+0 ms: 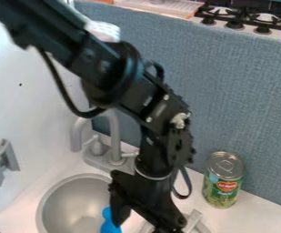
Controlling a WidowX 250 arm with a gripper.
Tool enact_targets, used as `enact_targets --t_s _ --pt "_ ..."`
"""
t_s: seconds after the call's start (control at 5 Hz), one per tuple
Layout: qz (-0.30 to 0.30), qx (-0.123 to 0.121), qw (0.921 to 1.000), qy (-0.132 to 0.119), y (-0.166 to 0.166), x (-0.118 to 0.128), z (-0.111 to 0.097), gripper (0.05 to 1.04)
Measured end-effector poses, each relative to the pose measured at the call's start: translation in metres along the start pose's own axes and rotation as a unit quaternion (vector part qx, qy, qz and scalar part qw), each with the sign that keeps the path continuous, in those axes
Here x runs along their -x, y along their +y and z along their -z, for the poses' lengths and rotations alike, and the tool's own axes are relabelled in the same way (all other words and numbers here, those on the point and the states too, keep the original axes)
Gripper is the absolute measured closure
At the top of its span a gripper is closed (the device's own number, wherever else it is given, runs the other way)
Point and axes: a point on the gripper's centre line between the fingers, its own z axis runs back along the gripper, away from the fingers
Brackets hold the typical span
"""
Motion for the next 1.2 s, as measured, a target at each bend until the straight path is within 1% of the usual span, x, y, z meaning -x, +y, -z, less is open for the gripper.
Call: enact_targets --t_s 0.2,0.4,0.6,0.8,1.0,1.2 --pt "-0.018 -0.011 0.9997 -0.009 0.027 0.01 -0.004 0.083" --pt "-0.02 -0.015 0.9996 -0.012 0.047 0.017 0.0 0.083" --pt "-0.017 -0.022 0.9995 -0.011 0.058 0.012 0.01 0.083" --pt "-0.016 -0.025 0.9994 0.018 0.064 0.006 0.028 0.083" --pt "-0.01 -0.015 0.9994 0.03 0.07 -0.001 0.04 0.083" --pt "-0.01 -0.005 0.9991 0.04 0.073 -0.006 0.046 0.083"
